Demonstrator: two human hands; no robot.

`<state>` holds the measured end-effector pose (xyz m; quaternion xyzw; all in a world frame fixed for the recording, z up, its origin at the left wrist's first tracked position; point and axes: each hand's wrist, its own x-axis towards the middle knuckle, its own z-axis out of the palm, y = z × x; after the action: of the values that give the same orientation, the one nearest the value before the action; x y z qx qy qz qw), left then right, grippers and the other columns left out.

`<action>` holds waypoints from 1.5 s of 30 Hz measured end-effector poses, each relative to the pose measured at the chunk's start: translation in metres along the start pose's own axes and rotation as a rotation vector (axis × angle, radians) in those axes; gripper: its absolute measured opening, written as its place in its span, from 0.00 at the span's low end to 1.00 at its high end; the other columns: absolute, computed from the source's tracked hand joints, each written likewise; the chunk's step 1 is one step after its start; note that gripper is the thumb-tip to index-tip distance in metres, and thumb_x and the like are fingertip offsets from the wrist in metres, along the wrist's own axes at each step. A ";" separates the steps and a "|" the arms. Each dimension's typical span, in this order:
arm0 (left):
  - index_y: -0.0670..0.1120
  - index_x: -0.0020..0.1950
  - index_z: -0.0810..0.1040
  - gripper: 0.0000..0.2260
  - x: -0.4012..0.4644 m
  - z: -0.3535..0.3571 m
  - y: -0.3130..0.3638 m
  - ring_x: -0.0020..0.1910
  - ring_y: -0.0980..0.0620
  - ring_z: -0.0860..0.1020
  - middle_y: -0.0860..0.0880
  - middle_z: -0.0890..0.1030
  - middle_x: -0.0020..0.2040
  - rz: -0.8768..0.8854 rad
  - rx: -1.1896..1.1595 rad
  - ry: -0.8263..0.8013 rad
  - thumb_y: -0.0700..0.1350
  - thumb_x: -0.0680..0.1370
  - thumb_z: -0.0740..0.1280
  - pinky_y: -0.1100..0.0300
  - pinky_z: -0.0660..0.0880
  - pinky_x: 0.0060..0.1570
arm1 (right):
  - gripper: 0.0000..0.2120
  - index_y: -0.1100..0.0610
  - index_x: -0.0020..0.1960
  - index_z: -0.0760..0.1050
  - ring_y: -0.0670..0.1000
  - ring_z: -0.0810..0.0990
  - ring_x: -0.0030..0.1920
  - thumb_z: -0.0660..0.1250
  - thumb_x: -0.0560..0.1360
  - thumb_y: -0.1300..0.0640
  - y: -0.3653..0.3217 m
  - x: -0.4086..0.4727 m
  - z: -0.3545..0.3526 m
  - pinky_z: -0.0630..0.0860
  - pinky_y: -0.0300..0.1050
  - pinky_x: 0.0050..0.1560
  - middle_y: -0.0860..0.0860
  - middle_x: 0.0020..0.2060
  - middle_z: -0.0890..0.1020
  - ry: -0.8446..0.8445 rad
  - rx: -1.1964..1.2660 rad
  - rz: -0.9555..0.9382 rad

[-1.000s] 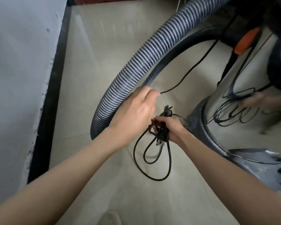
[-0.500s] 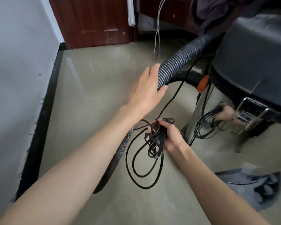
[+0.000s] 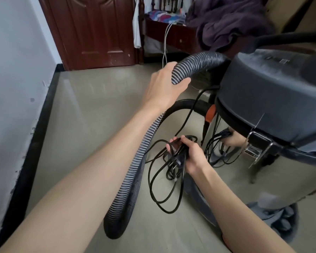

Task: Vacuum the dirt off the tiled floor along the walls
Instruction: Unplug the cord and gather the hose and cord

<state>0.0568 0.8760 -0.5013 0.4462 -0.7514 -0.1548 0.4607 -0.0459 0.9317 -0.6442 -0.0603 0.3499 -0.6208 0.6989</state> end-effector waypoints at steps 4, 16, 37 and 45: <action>0.48 0.64 0.72 0.20 0.005 0.009 -0.004 0.50 0.52 0.78 0.51 0.79 0.52 0.000 0.000 0.008 0.53 0.75 0.67 0.55 0.76 0.51 | 0.07 0.63 0.55 0.74 0.55 0.82 0.45 0.62 0.81 0.60 -0.002 0.004 0.008 0.84 0.54 0.39 0.58 0.39 0.83 0.005 0.009 0.002; 0.48 0.65 0.70 0.19 0.058 0.054 0.001 0.53 0.47 0.77 0.48 0.79 0.55 0.032 0.204 -0.073 0.55 0.78 0.64 0.52 0.75 0.53 | 0.09 0.64 0.52 0.75 0.53 0.86 0.37 0.62 0.82 0.58 -0.022 0.022 0.001 0.84 0.52 0.41 0.56 0.38 0.86 0.011 -0.006 -0.045; 0.45 0.53 0.77 0.15 -0.084 -0.049 -0.218 0.45 0.44 0.78 0.47 0.80 0.43 -0.543 0.181 0.181 0.54 0.75 0.67 0.56 0.72 0.45 | 0.04 0.70 0.50 0.75 0.51 0.77 0.29 0.66 0.77 0.69 0.066 0.050 -0.052 0.73 0.37 0.25 0.58 0.33 0.79 0.251 -0.676 0.044; 0.43 0.63 0.67 0.19 -0.193 -0.034 -0.275 0.51 0.36 0.77 0.36 0.79 0.51 -0.872 0.227 0.013 0.50 0.77 0.65 0.45 0.74 0.53 | 0.11 0.64 0.38 0.72 0.50 0.69 0.17 0.62 0.79 0.64 0.097 0.038 -0.080 0.66 0.35 0.18 0.57 0.21 0.74 0.312 -0.630 0.274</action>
<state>0.2643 0.8872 -0.7673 0.7698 -0.5025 -0.2482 0.3055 -0.0119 0.9467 -0.7699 -0.1295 0.6309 -0.3852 0.6609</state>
